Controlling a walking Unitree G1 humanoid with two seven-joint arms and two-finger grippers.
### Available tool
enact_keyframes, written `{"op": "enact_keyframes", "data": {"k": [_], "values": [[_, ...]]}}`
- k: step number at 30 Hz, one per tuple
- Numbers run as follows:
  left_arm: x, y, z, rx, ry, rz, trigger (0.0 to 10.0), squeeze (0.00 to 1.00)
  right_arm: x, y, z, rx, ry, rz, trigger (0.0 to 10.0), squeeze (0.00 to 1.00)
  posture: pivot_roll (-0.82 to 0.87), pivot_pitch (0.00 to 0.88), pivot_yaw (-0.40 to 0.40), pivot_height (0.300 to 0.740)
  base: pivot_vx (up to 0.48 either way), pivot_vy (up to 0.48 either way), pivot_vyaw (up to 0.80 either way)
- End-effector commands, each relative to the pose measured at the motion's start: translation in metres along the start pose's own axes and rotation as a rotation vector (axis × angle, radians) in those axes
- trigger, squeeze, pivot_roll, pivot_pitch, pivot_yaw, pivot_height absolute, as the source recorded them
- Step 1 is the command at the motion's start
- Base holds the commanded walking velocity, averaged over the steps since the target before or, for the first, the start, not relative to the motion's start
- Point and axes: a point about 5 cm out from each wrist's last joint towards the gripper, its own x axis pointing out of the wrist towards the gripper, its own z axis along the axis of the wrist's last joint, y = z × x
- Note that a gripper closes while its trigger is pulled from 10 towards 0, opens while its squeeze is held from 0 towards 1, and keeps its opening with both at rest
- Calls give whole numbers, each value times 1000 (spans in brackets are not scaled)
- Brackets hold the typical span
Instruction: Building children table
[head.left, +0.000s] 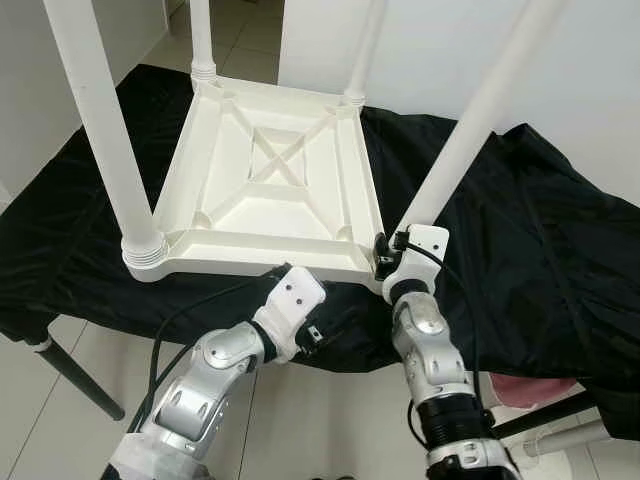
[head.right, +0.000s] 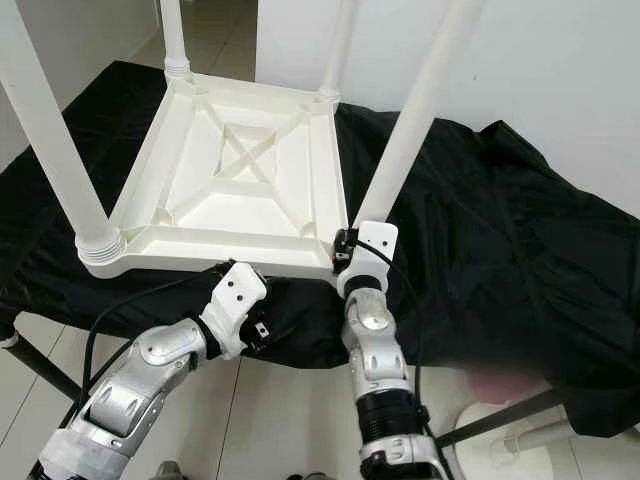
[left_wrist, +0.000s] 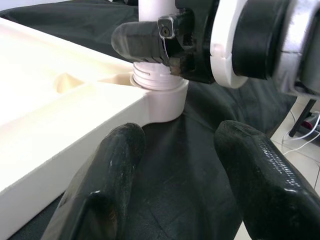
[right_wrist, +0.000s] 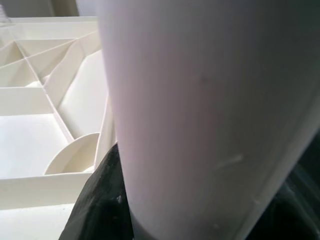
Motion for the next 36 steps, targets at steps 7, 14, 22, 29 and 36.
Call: {"op": "enact_keyframes", "data": {"k": [7,14,22,29,36], "values": [[1,-4,-2,5,11,-16,10000,0,-8,-5,-12,-1,72,3,10000,0,99,57,-152,740,0,0,0],[0,-5,-2,3,12,-12,10000,0,-11,-5,-5,8,42,44,10000,1000,102,60,-156,740,0,0,0],[0,-5,-2,2,12,-11,10000,0,-10,-17,-1,-3,10,62,10000,1000,102,60,-157,740,0,0,0],[-1,-5,-2,3,13,-9,10000,0,-10,-32,2,-7,-28,197,10000,1000,98,63,-154,740,0,0,0],[0,-5,-2,1,13,-14,10000,0,-2,-37,9,-30,-47,358,10000,0,89,68,-147,740,0,0,0]]}}
